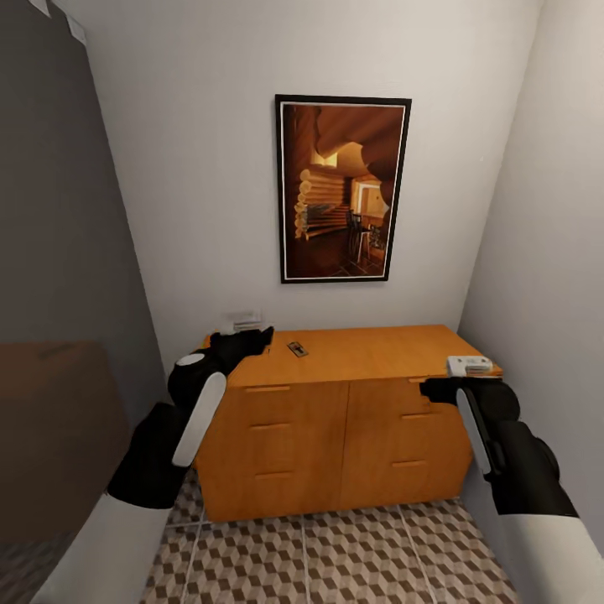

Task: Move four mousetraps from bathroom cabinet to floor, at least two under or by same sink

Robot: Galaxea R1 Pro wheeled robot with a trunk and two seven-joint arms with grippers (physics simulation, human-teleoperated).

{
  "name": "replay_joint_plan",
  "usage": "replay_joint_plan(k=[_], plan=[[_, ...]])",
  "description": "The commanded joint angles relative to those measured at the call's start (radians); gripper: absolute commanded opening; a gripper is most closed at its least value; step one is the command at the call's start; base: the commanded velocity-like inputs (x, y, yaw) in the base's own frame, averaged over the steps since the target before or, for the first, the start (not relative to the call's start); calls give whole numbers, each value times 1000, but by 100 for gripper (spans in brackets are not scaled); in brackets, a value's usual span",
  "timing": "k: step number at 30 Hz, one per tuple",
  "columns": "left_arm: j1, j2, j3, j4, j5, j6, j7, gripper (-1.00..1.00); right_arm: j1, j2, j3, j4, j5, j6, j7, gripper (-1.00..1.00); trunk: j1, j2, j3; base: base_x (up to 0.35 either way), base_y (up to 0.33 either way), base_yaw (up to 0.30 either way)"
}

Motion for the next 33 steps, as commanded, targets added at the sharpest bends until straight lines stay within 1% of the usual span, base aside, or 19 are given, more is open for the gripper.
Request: replay_joint_plan(k=[1,5,6,7,12,15,17,19,22,23,24,26,28,33], plan=[[-23,-3,-1,3,12,13,9,100,-18,1,1,7,1,5,-8,100,0,-1,-2,0,0,0],[-101,-10,0,34,17,50,9,100,-92,6,4,58,0,5,-43,100,0,-1,-2,0,0,0],[-138,-11,1,71,19,72,9,100,-131,14,4,96,0,5,-62,100,0,-1,-2,0,0,0],[-156,-11,1,96,20,83,9,100,-152,21,5,118,0,5,-70,100,0,-1,-2,0,0,0],[-236,-8,6,268,21,144,13,100,-255,75,6,251,1,5,-98,100,0,-1,-2,0,0,0],[-272,-2,26,366,20,171,15,100,-310,103,7,339,2,5,-104,100,0,-1,-2,0,0,0],[-288,4,51,406,20,182,16,100,-344,117,7,394,3,5,-105,100,0,-1,-2,0,0,0],[-298,9,84,431,20,193,16,100,-375,129,8,442,5,5,-104,100,0,-1,-2,0,0,0],[-306,15,137,449,20,213,16,100,-411,146,8,493,6,5,-102,100,0,-1,-2,0,0,0],[-310,17,169,453,20,233,16,100,-429,159,9,516,7,5,-102,100,0,-1,-2,0,0,0],[-310,18,183,453,20,245,16,100,-438,165,9,525,7,5,-102,100,0,-1,-2,0,0,0],[-312,19,203,450,20,270,16,100,-456,177,9,543,6,5,-103,100,0,-1,-2,0,0,0],[-313,19,217,445,20,293,16,100,-478,187,9,563,5,5,-102,100,0,-1,-2,0,0,0],[-315,19,232,434,19,323,16,100,-538,200,8,638,-1,5,-97,100,0,-1,-2,0,0,0]])
